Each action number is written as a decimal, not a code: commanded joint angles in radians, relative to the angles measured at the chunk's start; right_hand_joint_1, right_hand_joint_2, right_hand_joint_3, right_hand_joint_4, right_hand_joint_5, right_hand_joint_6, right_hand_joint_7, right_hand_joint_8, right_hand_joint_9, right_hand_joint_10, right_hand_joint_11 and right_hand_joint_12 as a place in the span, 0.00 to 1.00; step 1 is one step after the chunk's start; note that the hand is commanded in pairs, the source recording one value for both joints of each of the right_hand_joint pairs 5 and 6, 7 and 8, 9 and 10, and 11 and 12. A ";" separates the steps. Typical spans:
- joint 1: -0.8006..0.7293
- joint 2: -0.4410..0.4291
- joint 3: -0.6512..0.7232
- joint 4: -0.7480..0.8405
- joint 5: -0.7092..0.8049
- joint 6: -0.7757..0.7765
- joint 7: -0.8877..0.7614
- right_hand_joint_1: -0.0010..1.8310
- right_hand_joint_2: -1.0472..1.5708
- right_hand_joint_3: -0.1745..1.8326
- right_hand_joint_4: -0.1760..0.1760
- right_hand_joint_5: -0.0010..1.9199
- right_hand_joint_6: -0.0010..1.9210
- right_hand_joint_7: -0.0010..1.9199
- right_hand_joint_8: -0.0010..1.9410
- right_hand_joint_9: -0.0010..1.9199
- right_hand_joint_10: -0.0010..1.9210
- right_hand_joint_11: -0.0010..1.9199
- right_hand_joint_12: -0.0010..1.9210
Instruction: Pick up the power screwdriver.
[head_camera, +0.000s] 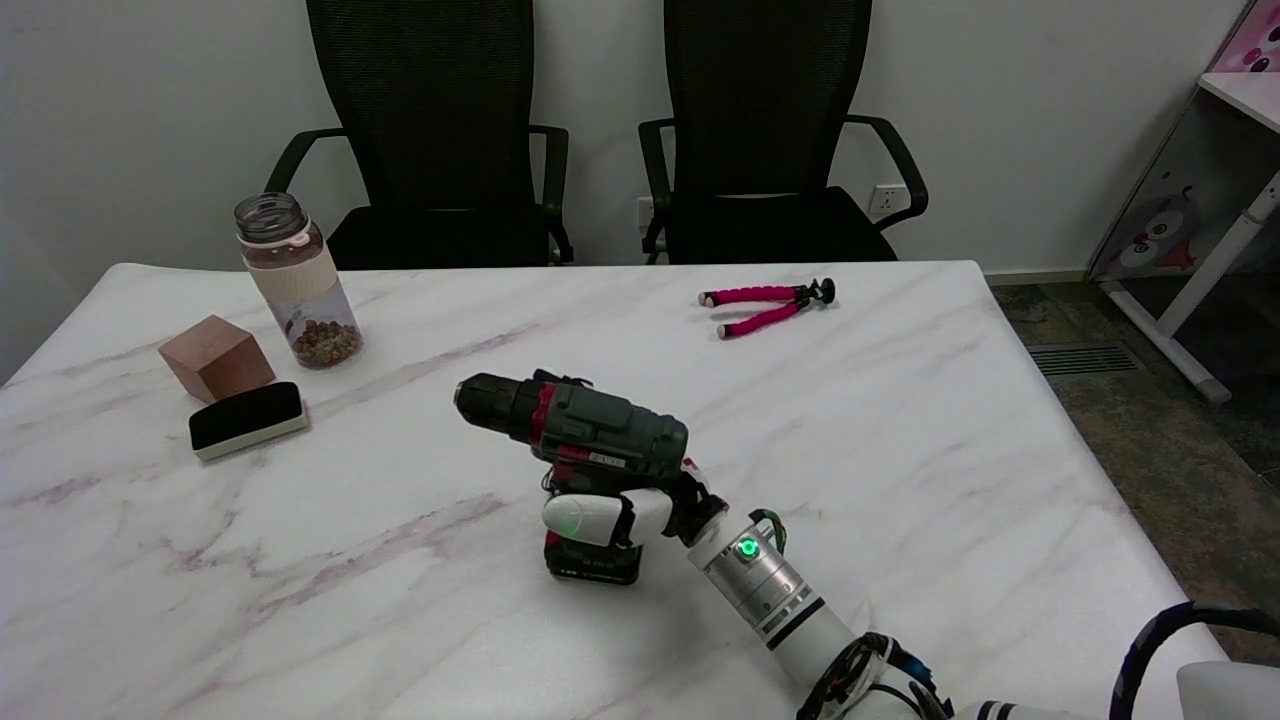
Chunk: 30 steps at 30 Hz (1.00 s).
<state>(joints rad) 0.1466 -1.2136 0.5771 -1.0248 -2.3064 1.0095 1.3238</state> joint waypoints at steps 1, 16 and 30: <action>0.015 -0.001 0.003 0.024 0.004 -0.017 0.031 0.50 0.50 0.37 0.45 0.09 0.09 0.09 0.09 0.79 0.79 0.76 0.76; 0.025 -0.001 0.004 0.037 0.005 -0.017 0.031 0.50 0.56 0.37 0.50 0.60 0.60 0.60 0.59 0.85 0.85 0.83 0.83; 0.045 0.003 0.007 0.035 0.005 -0.026 0.031 0.48 0.62 0.37 1.00 0.85 0.85 0.85 0.84 0.89 0.89 0.88 0.88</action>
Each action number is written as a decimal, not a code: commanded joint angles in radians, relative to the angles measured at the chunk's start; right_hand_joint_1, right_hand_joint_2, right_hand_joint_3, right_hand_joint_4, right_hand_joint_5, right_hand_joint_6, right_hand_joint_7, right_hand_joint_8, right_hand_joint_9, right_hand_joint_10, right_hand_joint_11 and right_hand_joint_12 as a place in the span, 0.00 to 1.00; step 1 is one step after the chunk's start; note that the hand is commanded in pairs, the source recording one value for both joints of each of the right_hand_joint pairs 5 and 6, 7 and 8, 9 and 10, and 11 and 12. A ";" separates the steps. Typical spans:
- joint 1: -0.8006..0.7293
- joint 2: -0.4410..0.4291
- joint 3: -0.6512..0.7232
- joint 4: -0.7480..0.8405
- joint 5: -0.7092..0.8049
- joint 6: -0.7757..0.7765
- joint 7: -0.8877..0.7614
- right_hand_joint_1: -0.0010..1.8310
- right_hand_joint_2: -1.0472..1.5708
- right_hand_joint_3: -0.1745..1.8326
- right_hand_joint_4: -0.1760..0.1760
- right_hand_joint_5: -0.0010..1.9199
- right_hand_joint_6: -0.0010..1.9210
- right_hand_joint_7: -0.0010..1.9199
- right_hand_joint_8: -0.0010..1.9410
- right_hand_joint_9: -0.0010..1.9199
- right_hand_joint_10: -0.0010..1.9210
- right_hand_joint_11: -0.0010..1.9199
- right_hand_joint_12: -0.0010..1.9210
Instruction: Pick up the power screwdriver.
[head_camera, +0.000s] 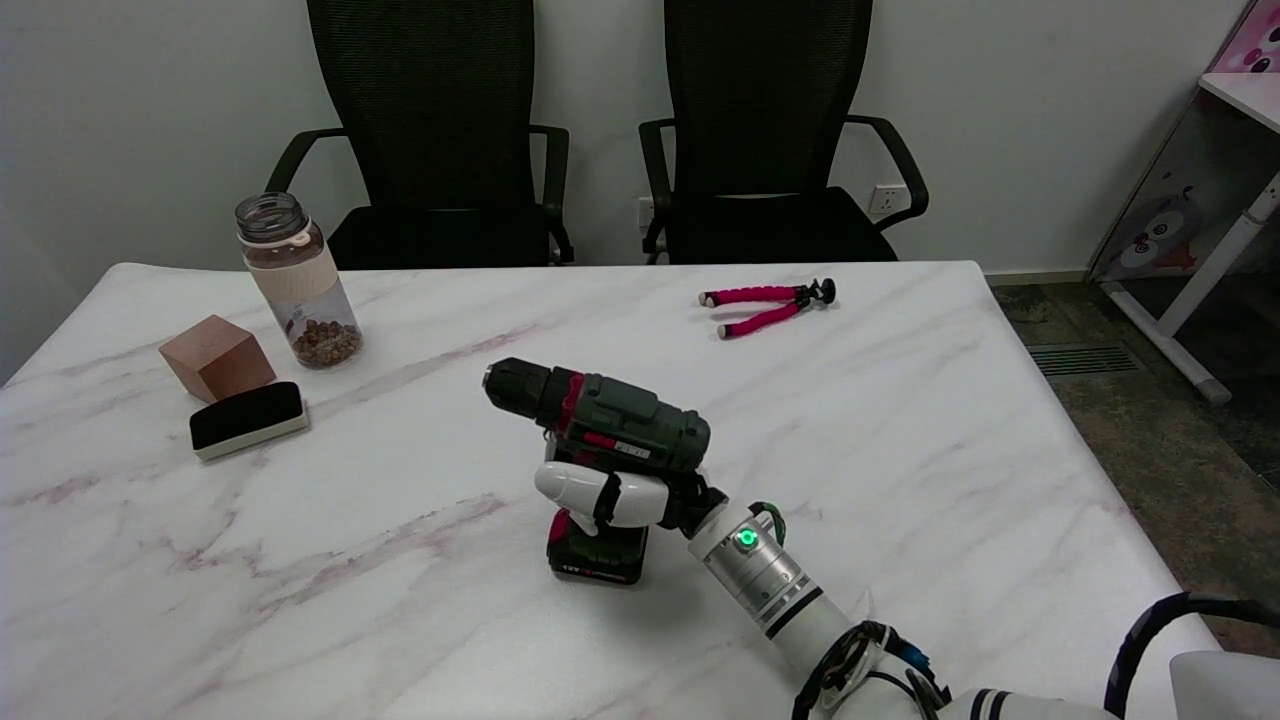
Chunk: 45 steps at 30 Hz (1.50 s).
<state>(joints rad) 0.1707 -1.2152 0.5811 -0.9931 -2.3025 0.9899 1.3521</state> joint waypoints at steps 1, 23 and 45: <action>0.024 0.007 0.003 0.001 0.002 -0.007 0.002 0.48 0.62 0.36 1.00 0.86 0.86 0.86 0.85 0.90 0.90 0.89 0.89; 0.186 0.108 0.075 -0.098 -0.008 -0.103 0.037 0.47 0.66 0.37 1.00 0.94 0.94 0.94 0.93 0.96 0.96 0.98 0.98; 0.377 0.164 0.185 -0.230 0.002 -0.250 -0.077 0.47 0.69 0.39 1.00 1.00 1.00 1.00 0.99 0.98 0.98 1.00 1.00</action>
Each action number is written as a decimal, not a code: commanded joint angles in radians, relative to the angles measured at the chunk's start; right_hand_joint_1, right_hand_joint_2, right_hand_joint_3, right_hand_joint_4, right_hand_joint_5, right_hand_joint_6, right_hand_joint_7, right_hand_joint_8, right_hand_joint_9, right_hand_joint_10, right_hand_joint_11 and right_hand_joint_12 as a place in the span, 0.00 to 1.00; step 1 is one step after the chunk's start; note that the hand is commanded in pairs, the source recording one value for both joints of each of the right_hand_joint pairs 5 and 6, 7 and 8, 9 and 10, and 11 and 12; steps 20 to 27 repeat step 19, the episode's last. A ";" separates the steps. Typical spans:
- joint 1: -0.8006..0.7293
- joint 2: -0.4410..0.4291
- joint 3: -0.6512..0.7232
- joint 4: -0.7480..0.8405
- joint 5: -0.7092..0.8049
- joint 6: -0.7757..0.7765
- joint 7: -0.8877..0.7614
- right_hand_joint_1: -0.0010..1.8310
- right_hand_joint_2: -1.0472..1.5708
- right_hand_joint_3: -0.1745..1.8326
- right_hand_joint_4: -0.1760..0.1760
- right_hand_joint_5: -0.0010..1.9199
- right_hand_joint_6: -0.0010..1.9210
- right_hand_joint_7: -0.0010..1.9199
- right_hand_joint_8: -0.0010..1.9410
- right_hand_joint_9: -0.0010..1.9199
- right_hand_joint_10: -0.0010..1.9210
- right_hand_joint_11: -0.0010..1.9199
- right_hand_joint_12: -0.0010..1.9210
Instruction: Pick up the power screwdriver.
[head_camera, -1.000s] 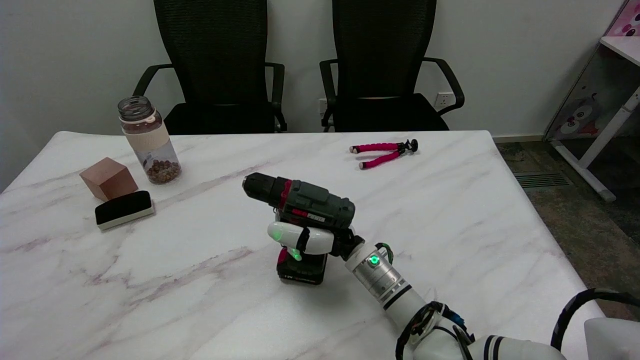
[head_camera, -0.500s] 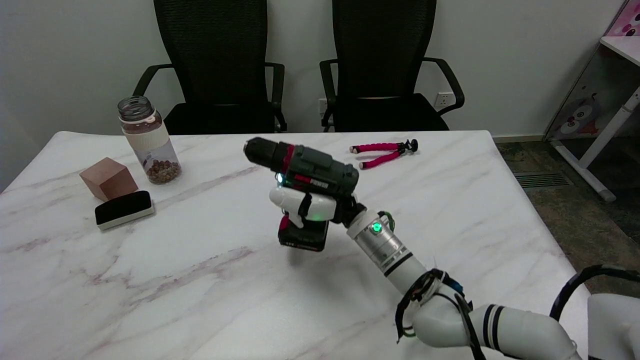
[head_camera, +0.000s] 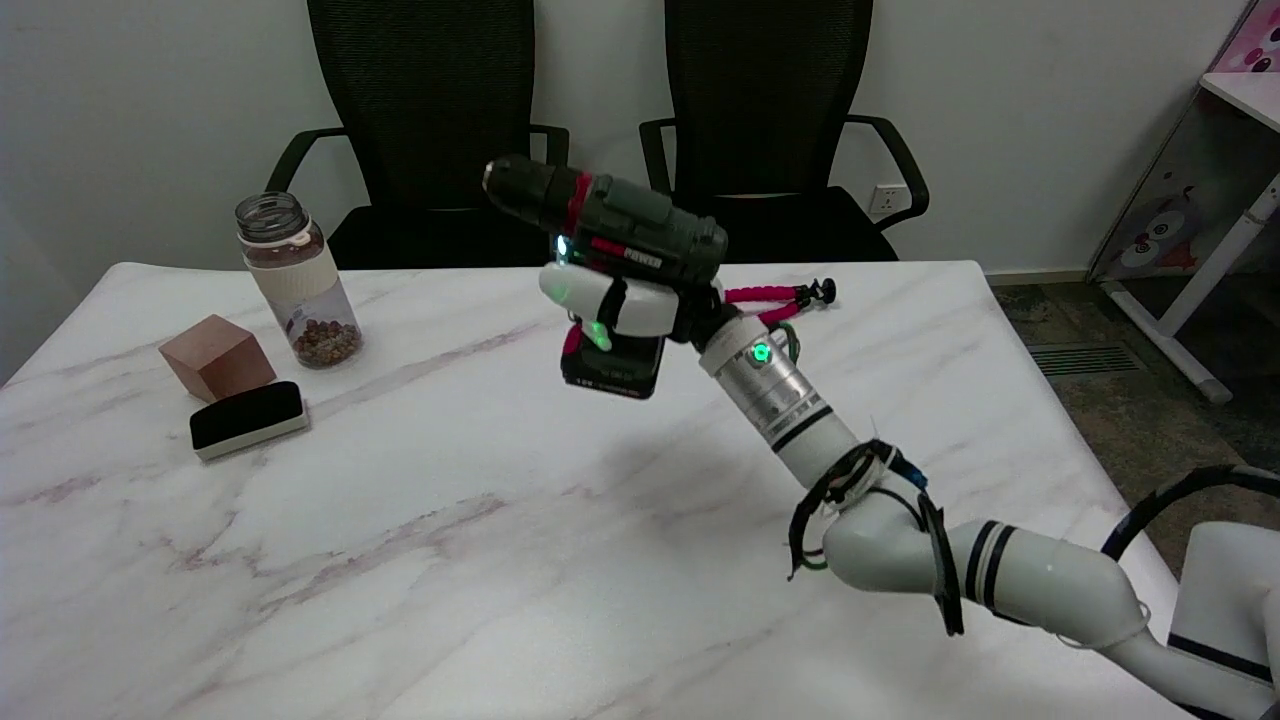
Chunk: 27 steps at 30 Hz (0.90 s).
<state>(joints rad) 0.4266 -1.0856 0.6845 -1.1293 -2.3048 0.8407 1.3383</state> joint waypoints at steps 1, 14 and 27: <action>0.124 0.035 0.085 -0.098 0.004 -0.105 -0.064 0.47 0.69 0.39 1.00 1.00 1.00 1.00 0.99 0.98 0.98 1.00 1.00; 0.110 0.033 0.075 -0.147 0.041 -0.116 -0.064 0.47 0.70 0.39 1.00 1.00 1.00 1.00 0.99 0.99 0.99 1.00 1.00; 0.101 0.035 0.082 -0.147 0.041 -0.111 -0.064 0.47 0.70 0.41 1.00 1.00 1.00 1.00 0.99 0.99 0.99 1.00 1.00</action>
